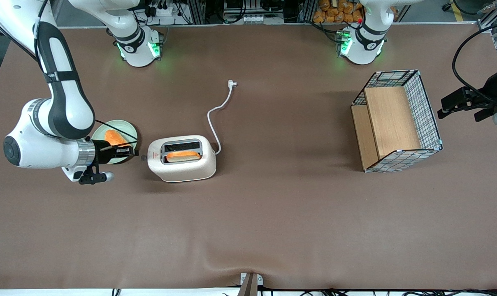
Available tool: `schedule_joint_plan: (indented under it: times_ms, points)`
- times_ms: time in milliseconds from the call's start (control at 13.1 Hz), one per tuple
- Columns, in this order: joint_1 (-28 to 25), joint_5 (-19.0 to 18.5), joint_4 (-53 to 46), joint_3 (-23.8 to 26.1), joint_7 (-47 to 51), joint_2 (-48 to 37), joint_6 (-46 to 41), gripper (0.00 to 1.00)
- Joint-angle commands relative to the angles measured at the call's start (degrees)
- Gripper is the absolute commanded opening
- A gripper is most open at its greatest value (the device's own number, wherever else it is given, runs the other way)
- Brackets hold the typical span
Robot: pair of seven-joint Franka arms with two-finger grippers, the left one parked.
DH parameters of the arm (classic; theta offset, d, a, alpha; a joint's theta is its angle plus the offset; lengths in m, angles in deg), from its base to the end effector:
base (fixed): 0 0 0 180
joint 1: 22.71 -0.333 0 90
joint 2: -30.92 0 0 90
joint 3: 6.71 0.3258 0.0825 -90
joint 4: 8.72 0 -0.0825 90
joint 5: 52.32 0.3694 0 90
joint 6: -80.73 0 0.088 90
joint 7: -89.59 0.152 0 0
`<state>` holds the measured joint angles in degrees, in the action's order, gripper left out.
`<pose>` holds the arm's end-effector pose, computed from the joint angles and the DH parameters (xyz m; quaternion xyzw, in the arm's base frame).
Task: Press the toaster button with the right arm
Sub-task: 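Move the right gripper over the plate toward the toaster's brass button, then lower the closed right gripper onto the toaster's brass button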
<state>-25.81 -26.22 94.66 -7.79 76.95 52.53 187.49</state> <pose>0.5874 0.0742 0.2991 -0.9673 -0.0252 0.1349 0.2131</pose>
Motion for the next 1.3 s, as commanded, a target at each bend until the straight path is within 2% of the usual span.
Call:
schedule_joint_plan:
  times_ms: [0, 1220]
  points:
    - [0.02, 3.68, 2.43, 0.02, -1.25, -1.13, 2.30, 0.00]
    - [-0.42, 5.27, 3.06, 0.02, -1.51, 0.36, 5.13, 0.00]
